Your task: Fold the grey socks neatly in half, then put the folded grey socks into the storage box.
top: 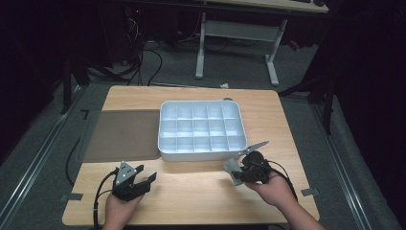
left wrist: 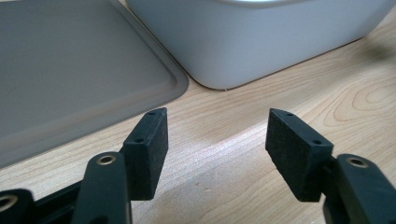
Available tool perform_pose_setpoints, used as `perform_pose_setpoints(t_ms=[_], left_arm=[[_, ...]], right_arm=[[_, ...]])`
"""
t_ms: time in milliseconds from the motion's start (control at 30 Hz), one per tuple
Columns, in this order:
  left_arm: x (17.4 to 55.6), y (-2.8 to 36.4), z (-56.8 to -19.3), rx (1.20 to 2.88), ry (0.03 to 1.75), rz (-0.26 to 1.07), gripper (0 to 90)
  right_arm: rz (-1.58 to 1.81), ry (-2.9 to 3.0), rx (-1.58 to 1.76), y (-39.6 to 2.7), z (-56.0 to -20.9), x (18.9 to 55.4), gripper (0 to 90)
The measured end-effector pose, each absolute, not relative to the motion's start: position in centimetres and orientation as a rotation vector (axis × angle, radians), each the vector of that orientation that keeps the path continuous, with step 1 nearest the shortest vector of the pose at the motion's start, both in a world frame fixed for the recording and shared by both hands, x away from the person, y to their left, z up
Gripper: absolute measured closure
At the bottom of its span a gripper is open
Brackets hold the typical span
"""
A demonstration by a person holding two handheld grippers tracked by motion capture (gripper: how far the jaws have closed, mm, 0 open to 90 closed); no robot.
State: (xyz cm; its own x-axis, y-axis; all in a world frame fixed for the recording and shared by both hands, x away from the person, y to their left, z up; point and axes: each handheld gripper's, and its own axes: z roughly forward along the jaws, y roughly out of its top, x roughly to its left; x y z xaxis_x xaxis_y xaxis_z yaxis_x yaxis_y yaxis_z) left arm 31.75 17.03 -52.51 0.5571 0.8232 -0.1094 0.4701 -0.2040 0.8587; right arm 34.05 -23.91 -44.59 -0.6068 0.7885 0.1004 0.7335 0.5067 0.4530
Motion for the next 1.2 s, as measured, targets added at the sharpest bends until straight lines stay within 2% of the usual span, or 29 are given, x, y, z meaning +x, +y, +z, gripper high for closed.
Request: perform_pose_setpoints(t_ms=[233,733,1200], left_arm=[[31.6,16.8,-52.4,1.847,1.048,0.462,37.8],[31.6,16.8,-52.4,1.854,1.043,0.451,36.2],[31.7,16.7,-52.7,1.866,1.045,0.430,36.2]], right_arm=[[0.684,2.595,1.342,-25.1,-43.5,34.2,71.9],[0.677,2.571,1.324,-24.8,-40.6,35.0,71.8],[0.597,2.565,1.324,-23.9,-38.0,39.0,71.8]])
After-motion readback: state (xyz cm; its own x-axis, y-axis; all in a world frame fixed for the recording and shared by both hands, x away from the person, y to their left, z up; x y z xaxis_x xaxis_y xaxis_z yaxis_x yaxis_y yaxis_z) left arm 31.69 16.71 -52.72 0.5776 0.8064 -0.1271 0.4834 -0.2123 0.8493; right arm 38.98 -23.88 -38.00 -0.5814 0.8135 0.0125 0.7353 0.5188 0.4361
